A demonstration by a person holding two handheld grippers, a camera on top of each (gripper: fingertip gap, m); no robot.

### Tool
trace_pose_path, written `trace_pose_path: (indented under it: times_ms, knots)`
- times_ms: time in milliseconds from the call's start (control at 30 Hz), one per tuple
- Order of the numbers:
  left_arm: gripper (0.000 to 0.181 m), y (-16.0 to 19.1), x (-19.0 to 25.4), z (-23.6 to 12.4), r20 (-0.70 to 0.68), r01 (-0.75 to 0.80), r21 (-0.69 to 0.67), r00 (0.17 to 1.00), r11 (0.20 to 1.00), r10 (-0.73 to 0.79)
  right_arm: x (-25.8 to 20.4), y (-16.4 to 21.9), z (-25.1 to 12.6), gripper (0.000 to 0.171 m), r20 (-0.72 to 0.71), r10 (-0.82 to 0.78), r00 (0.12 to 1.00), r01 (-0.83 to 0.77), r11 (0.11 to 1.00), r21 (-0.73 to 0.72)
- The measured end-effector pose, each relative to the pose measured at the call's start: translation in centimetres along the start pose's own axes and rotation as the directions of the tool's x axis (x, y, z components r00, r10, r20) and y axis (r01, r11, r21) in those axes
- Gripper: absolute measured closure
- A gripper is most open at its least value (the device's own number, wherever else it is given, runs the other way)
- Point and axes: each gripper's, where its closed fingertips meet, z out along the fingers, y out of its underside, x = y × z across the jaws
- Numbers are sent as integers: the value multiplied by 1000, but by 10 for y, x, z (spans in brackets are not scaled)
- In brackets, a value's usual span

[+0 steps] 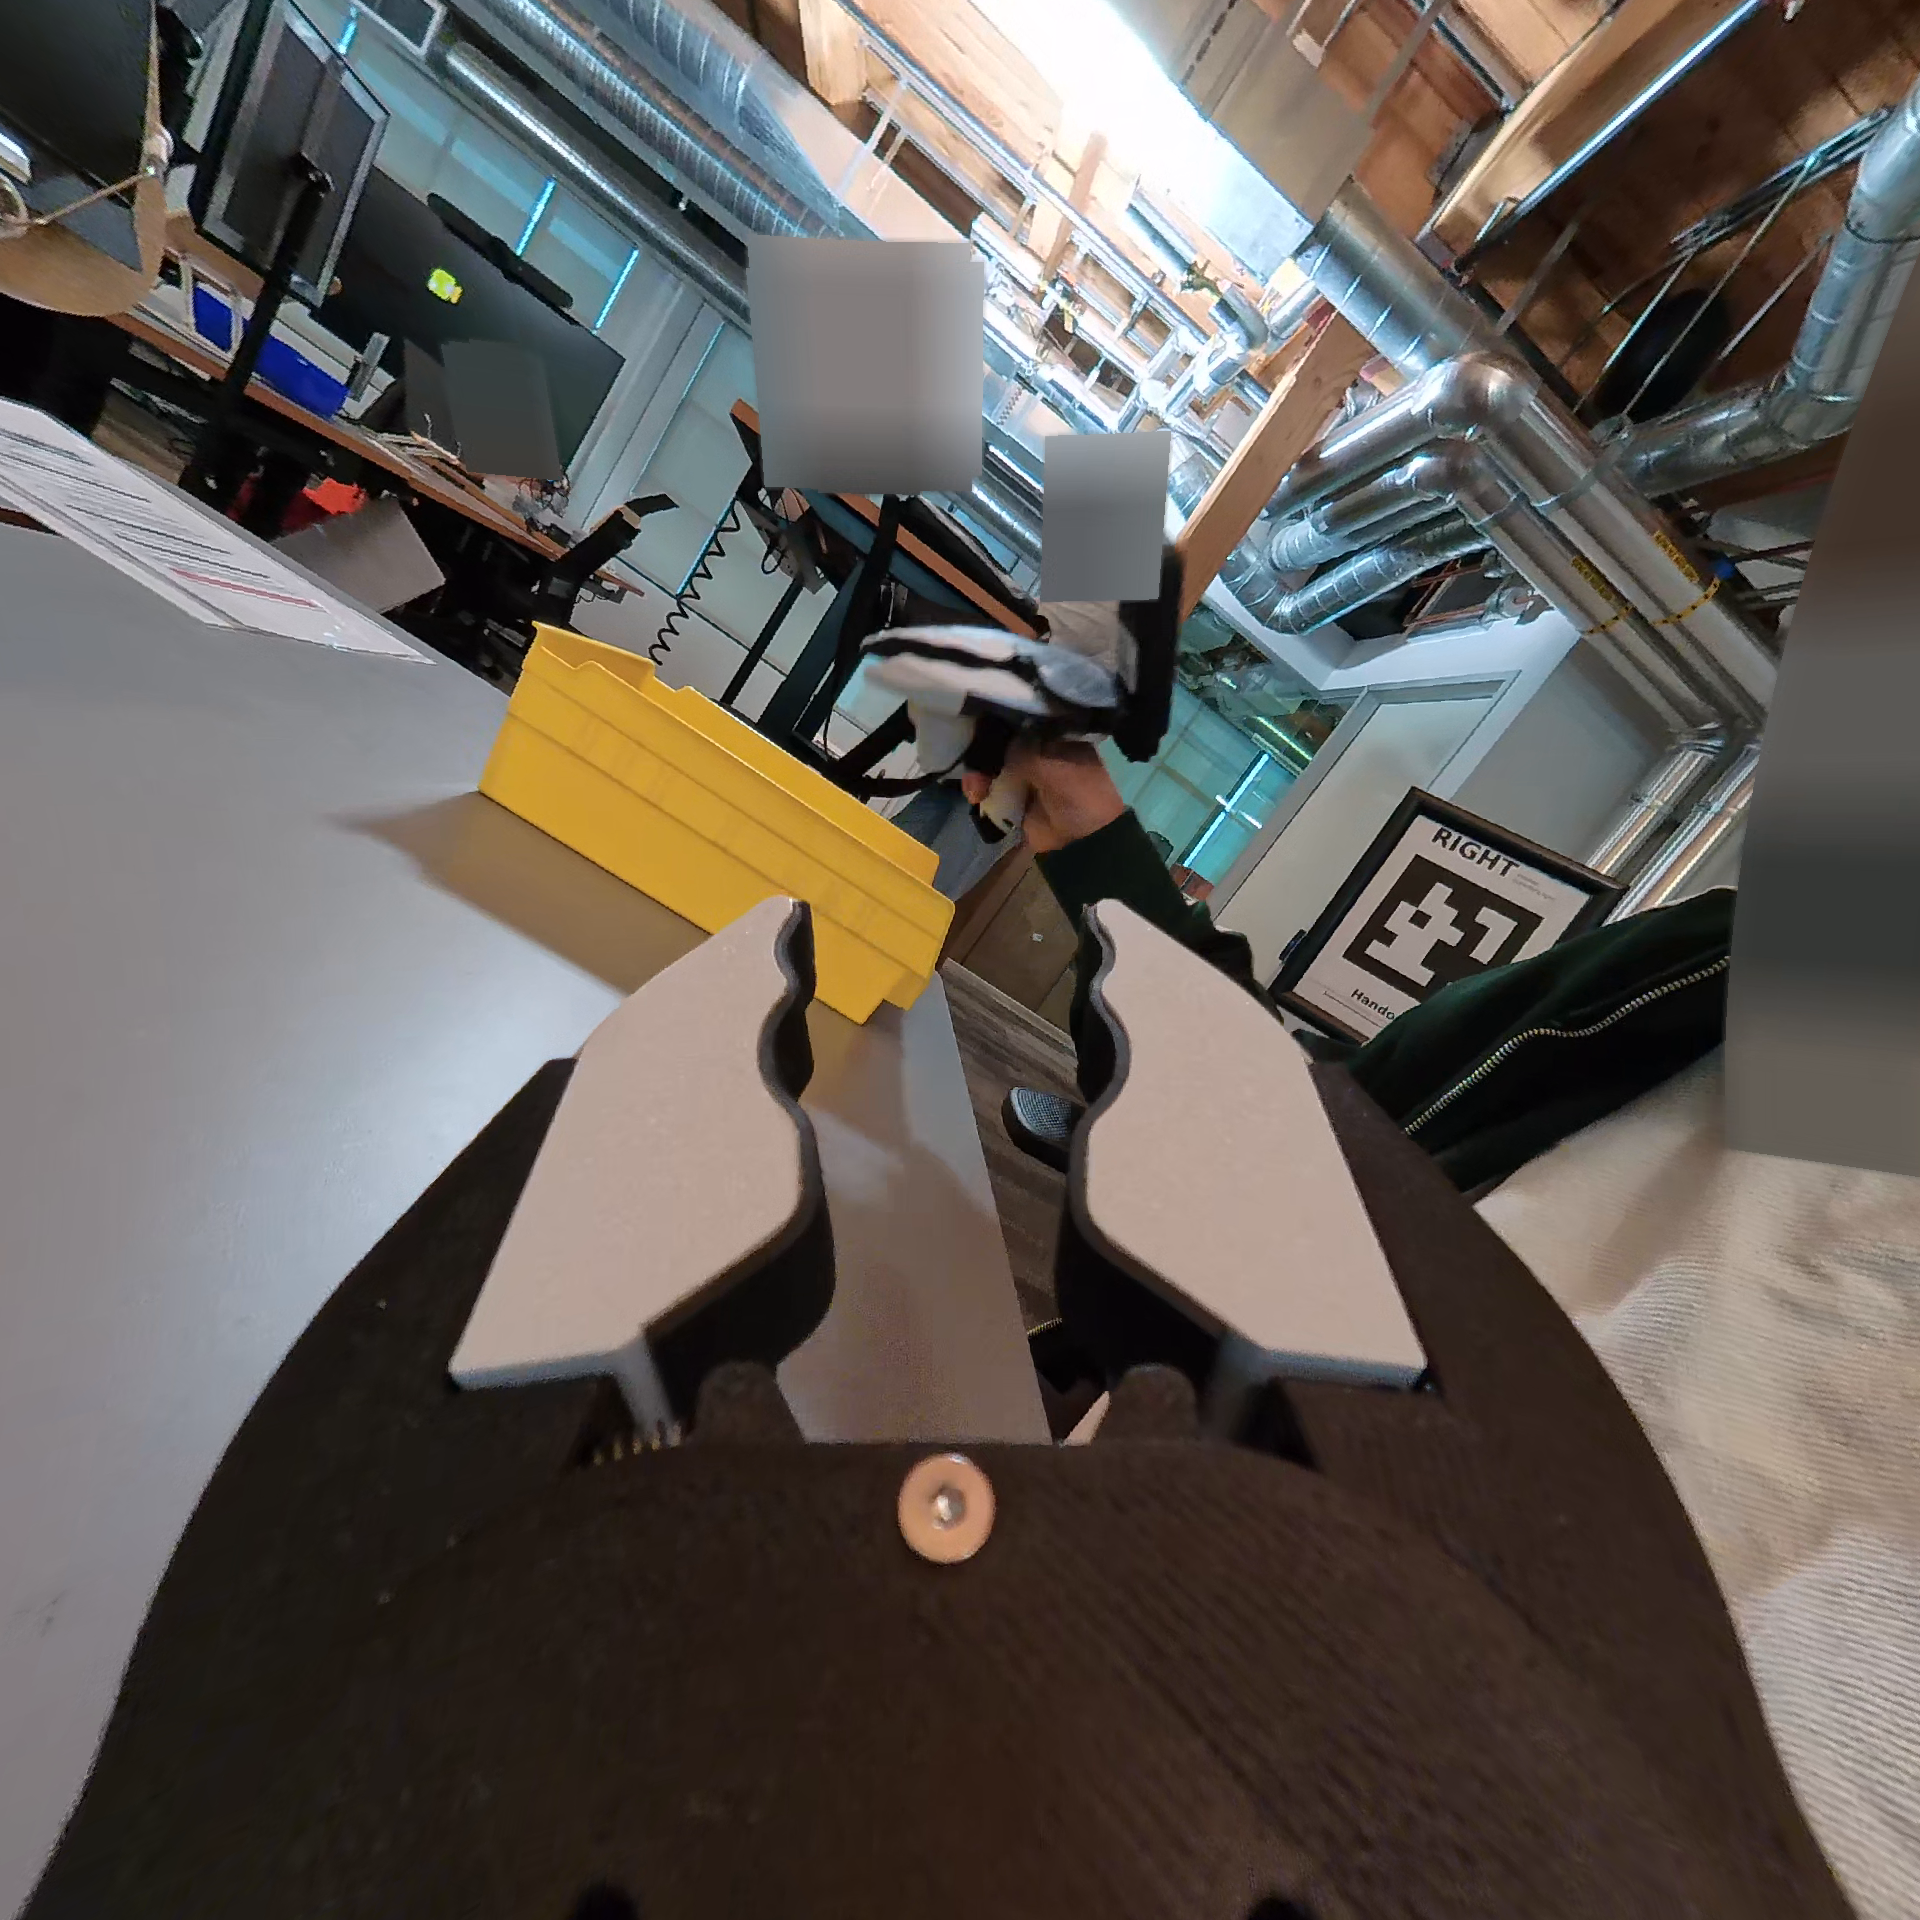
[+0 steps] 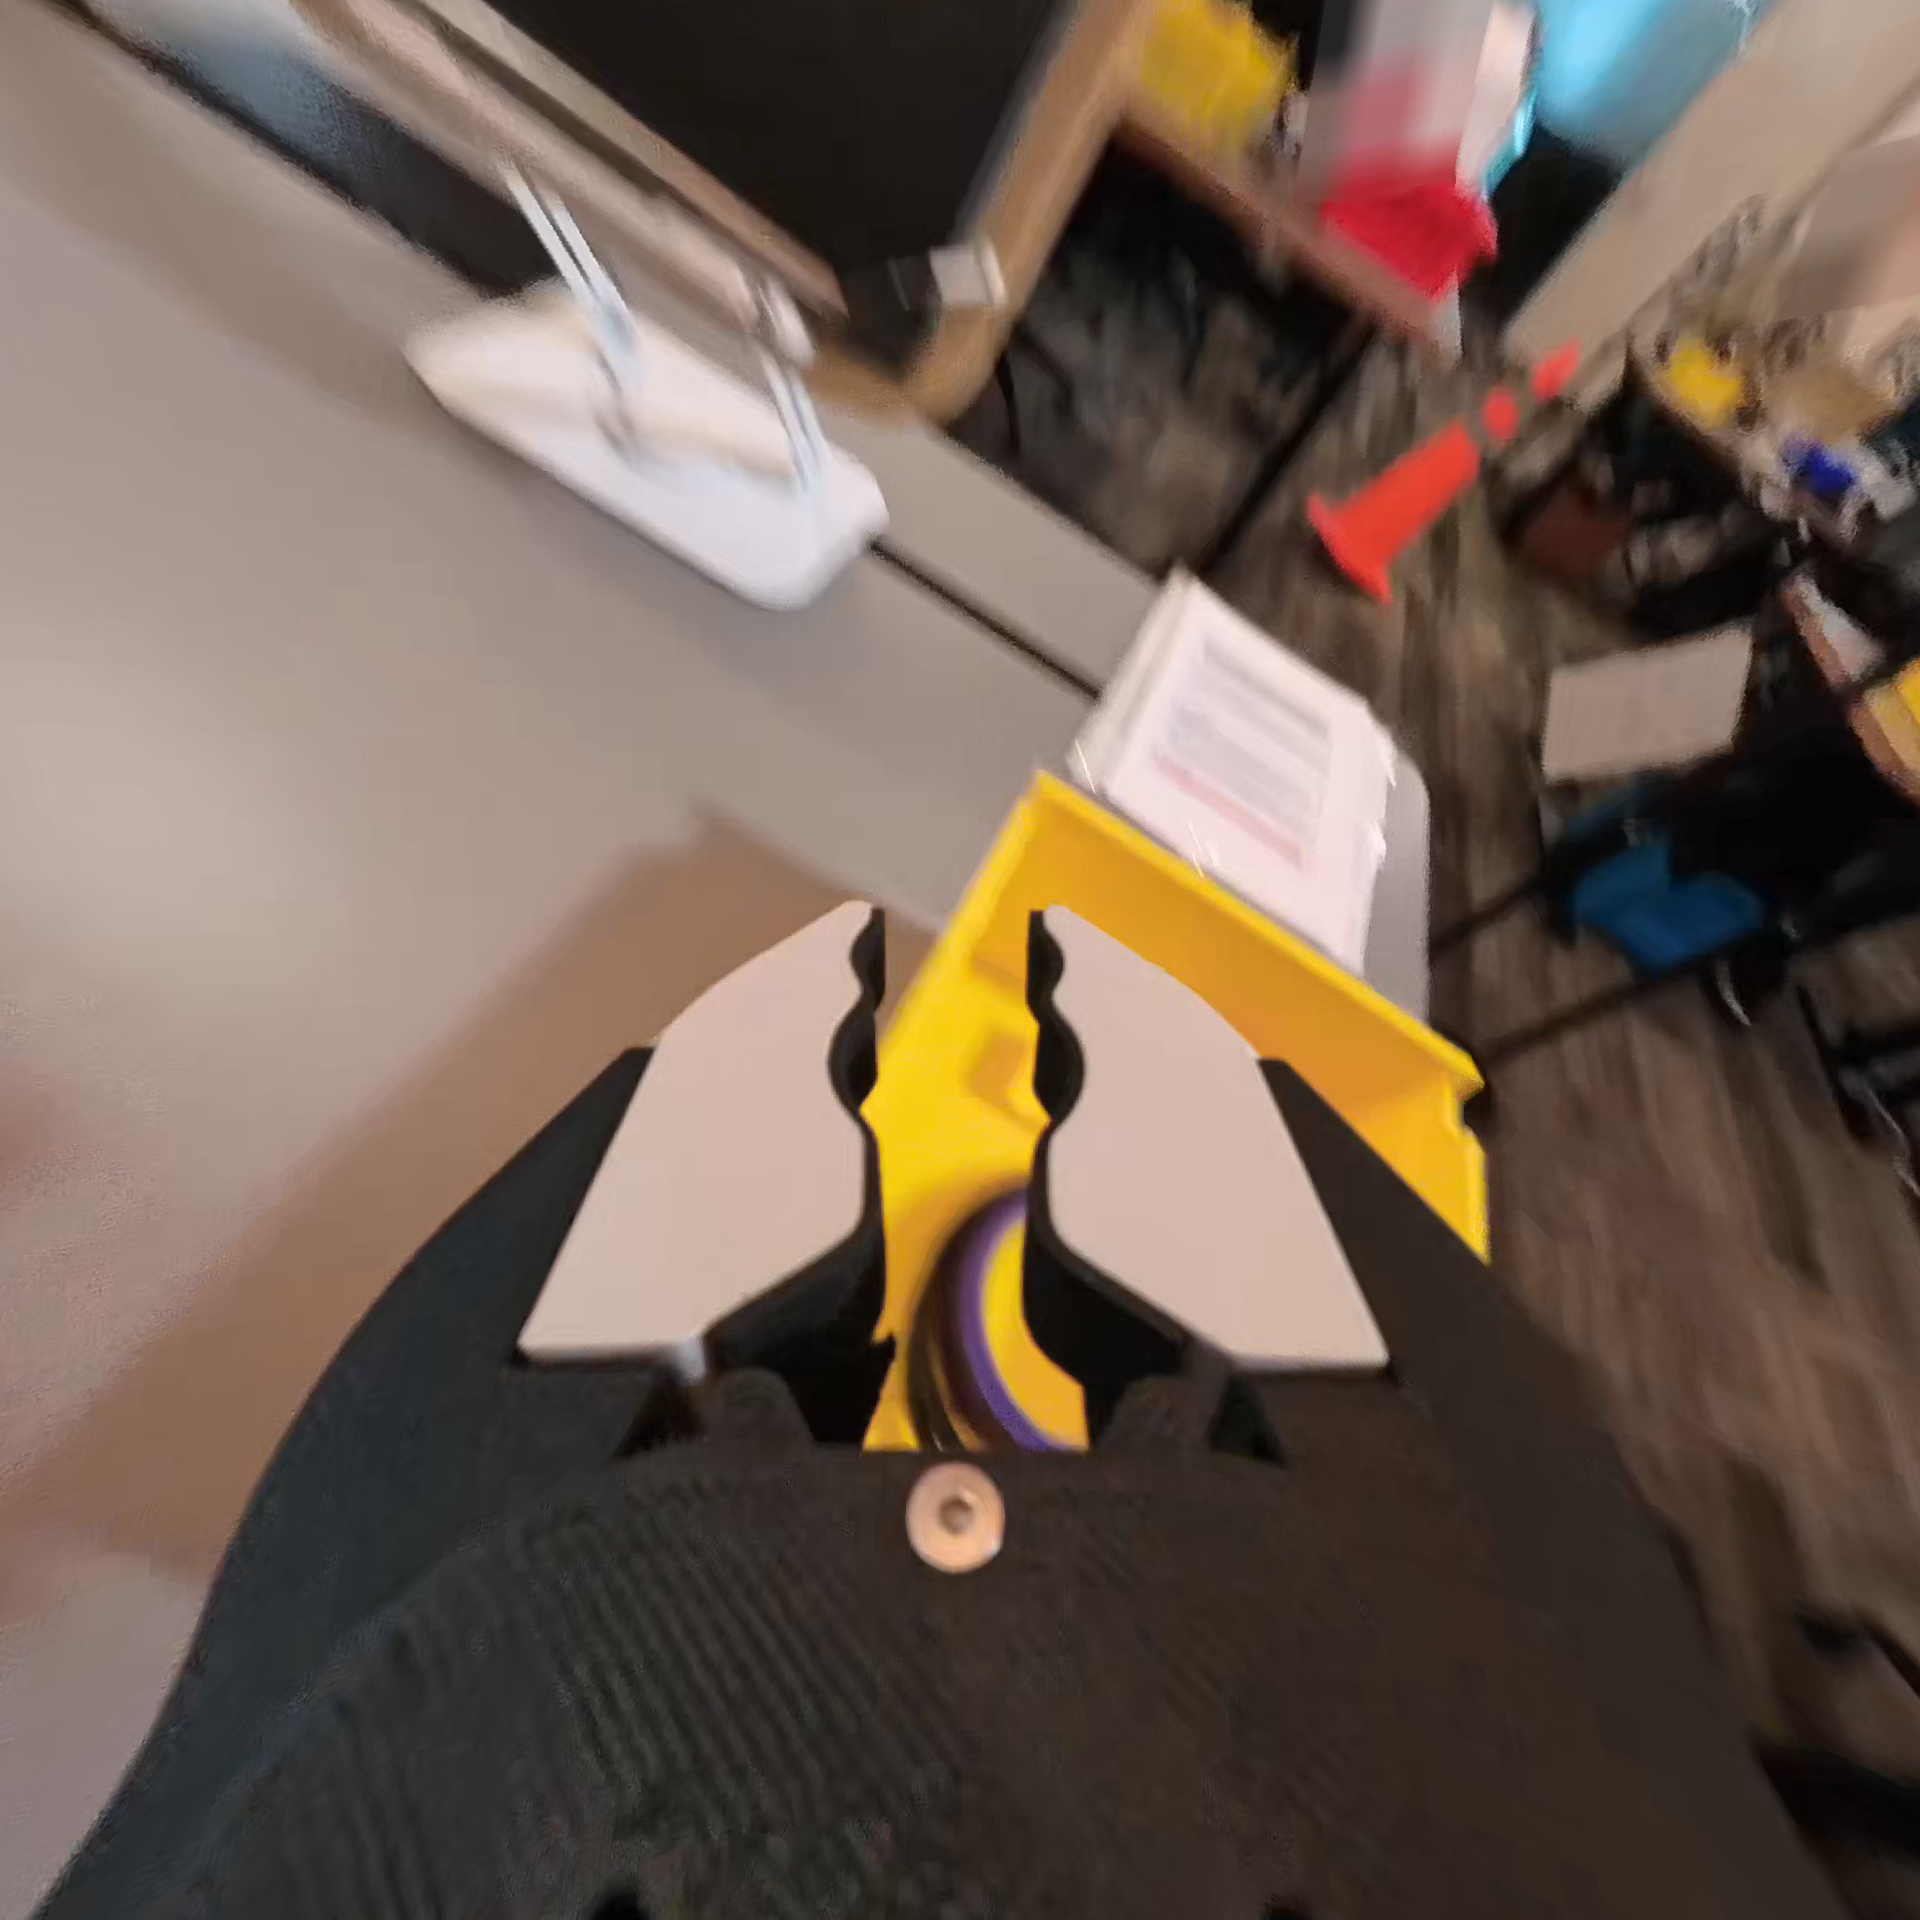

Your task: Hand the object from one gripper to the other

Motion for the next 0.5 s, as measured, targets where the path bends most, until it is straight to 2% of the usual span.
trace_pose_path:
  times_ms: [33, 133, 233, 367, 500]
  knots:
    - [134, 1, 0, 0, 1, -2, -4, 1000, 1000, 2, -14, -23, -3, 144, 38, 13, 999, -17, 996, 91]
    - [135, 3, -1, 1, 7, -8, -18, 1000, 1000, 8, -72, -78, -9, 143, 206, 63, 976, -124, 947, 295]
    - [135, 5, -2, 1, 21, -21, -37, 1000, 999, 22, -160, -99, 3, 133, 445, 64, 893, -222, 924, 312]
    - [136, 10, -6, 0, 55, -46, -79, 997, 996, 50, -269, -74, 34, 132, 615, -2, 788, -185, 953, 240]
    - [137, 16, -11, -2, 94, -63, -137, 993, 989, 76, -325, -43, 51, 136, 702, -73, 709, -117, 968, 220]
